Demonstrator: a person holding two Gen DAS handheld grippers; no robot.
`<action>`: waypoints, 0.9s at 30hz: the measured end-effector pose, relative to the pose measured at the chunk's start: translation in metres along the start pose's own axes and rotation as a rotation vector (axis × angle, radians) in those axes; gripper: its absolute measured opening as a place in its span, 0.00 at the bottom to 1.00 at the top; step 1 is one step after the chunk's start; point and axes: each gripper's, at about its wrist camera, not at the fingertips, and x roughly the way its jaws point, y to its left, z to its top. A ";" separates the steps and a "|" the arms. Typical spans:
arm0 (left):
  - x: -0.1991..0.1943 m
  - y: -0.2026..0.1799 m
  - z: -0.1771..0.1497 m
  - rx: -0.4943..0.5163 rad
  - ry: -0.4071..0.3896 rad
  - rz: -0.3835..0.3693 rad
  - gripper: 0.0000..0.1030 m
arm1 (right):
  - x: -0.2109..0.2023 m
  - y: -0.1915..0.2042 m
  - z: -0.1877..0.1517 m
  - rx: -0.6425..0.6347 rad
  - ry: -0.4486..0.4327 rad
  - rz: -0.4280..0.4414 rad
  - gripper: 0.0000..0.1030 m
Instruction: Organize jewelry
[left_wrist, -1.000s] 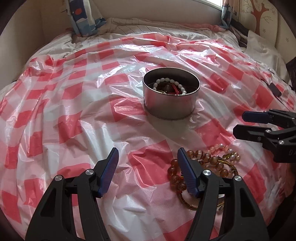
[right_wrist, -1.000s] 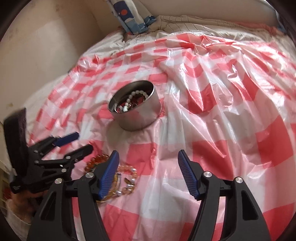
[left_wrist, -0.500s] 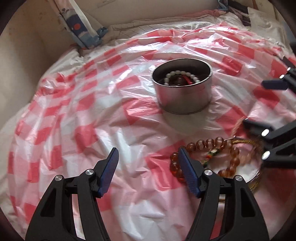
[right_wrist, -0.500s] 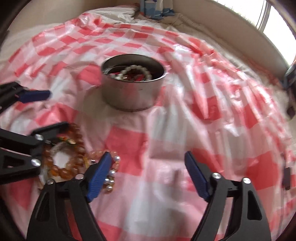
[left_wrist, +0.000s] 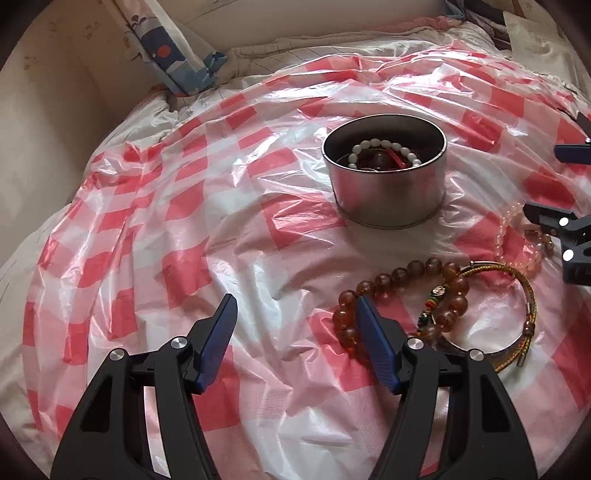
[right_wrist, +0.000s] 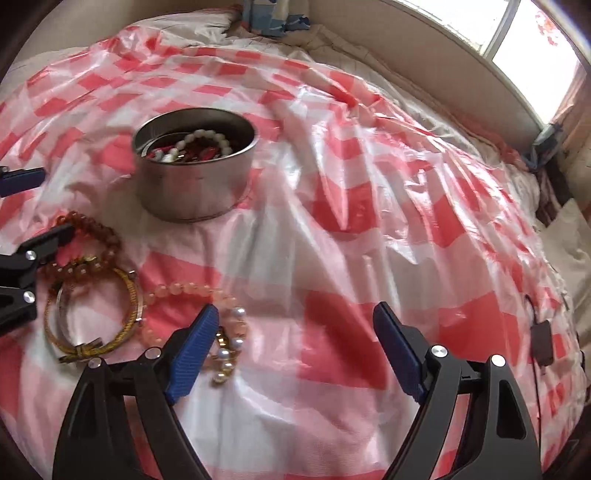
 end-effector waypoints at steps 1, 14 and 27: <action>0.000 0.002 0.000 -0.007 0.000 -0.009 0.62 | -0.001 -0.007 0.000 0.021 -0.004 -0.012 0.79; -0.002 -0.002 0.003 -0.074 0.014 -0.224 0.10 | 0.006 0.000 -0.002 0.053 0.036 0.198 0.17; 0.006 0.015 0.002 -0.152 0.029 -0.224 0.13 | -0.005 -0.027 0.004 0.199 -0.027 0.295 0.09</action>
